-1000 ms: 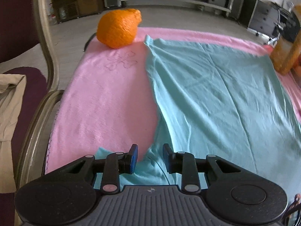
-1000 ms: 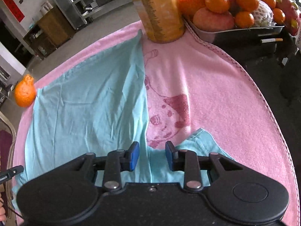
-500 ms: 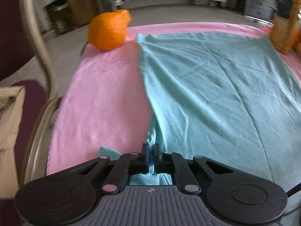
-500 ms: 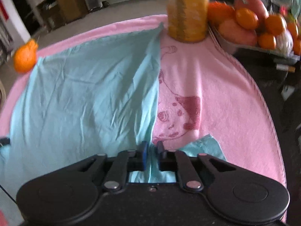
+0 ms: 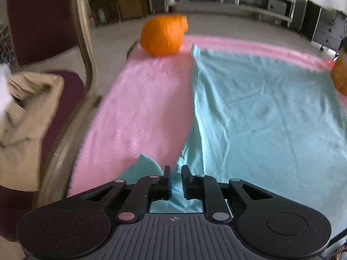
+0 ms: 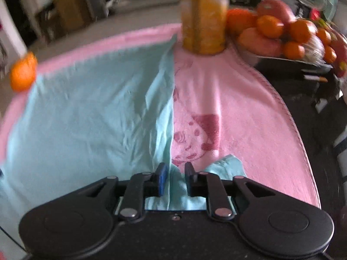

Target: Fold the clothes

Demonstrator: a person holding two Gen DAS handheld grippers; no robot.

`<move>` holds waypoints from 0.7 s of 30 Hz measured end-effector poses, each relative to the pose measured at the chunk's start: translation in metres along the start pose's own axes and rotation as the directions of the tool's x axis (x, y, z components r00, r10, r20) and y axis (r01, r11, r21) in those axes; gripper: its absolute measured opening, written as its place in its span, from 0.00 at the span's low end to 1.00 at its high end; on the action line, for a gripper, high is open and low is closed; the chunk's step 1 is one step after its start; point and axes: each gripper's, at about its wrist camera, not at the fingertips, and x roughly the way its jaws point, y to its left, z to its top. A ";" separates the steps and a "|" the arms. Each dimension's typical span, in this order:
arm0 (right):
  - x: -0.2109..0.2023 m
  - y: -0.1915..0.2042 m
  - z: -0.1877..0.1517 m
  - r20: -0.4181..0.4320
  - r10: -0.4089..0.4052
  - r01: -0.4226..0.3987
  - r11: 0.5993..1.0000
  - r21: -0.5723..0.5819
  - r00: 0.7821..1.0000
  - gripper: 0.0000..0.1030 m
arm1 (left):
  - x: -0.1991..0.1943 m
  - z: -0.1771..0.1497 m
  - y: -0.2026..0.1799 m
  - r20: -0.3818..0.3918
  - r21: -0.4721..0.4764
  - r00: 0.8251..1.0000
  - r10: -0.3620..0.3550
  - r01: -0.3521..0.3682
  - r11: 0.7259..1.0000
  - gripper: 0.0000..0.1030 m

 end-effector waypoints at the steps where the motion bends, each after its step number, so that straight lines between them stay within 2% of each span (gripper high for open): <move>1: -0.013 -0.005 -0.002 0.021 0.026 -0.027 0.999 0.034 0.999 0.23 | -0.014 -0.003 -0.001 0.030 0.014 0.999 0.020 -0.020 1.000 0.19; 3: -0.039 -0.014 -0.006 0.067 0.082 -0.088 0.992 0.090 0.994 0.30 | -0.037 -0.011 -0.001 0.076 0.011 0.997 0.022 -0.023 1.000 0.20; 5: -0.066 -0.026 -0.014 0.120 0.163 -0.179 0.974 0.140 0.979 0.33 | -0.052 -0.024 0.003 0.068 -0.016 0.998 -0.019 0.020 1.000 0.21; 7: -0.082 -0.038 -0.025 0.152 0.244 -0.273 0.938 0.215 0.958 0.35 | -0.055 -0.038 0.005 0.031 -0.038 0.997 -0.075 0.077 0.996 0.21; 9: -0.086 -0.052 -0.039 0.157 0.330 -0.364 0.878 0.312 0.931 0.36 | -0.049 -0.050 0.000 -0.020 -0.031 0.995 -0.097 0.096 0.995 0.21; 12: -0.056 -0.049 -0.052 0.039 0.398 -0.379 0.833 0.403 0.917 0.33 | -0.032 -0.059 -0.019 -0.069 0.053 0.993 -0.093 0.097 0.994 0.21; 13: -0.046 -0.048 -0.056 0.001 0.421 -0.380 0.817 0.434 0.907 0.23 | -0.026 -0.062 -0.025 -0.081 0.072 0.991 -0.104 0.110 0.991 0.21; 14: -0.036 -0.047 -0.061 -0.036 0.445 -0.379 0.801 0.463 0.895 0.19 | -0.021 -0.064 -0.030 -0.093 0.091 0.989 -0.116 0.124 0.988 0.21; 17: -0.008 -0.023 -0.061 -0.150 0.444 -0.355 0.843 0.403 0.884 0.19 | -0.015 -0.069 -0.033 -0.100 0.105 0.988 -0.116 0.127 0.986 0.24; 19: -0.002 -0.012 -0.062 -0.188 0.392 -0.314 0.886 0.342 0.901 0.19 | -0.011 -0.072 -0.035 -0.105 0.114 0.988 -0.116 0.128 0.985 0.26; 20: -0.001 -0.011 -0.065 -0.199 0.353 -0.280 0.905 0.321 0.914 0.12 | -0.013 -0.074 -0.032 -0.113 0.115 0.987 -0.111 0.124 0.986 0.26; 21: -0.003 -0.013 -0.068 -0.199 0.342 -0.270 0.909 0.317 0.918 0.11 | -0.016 -0.078 -0.029 -0.126 0.117 0.987 -0.100 0.115 0.986 0.26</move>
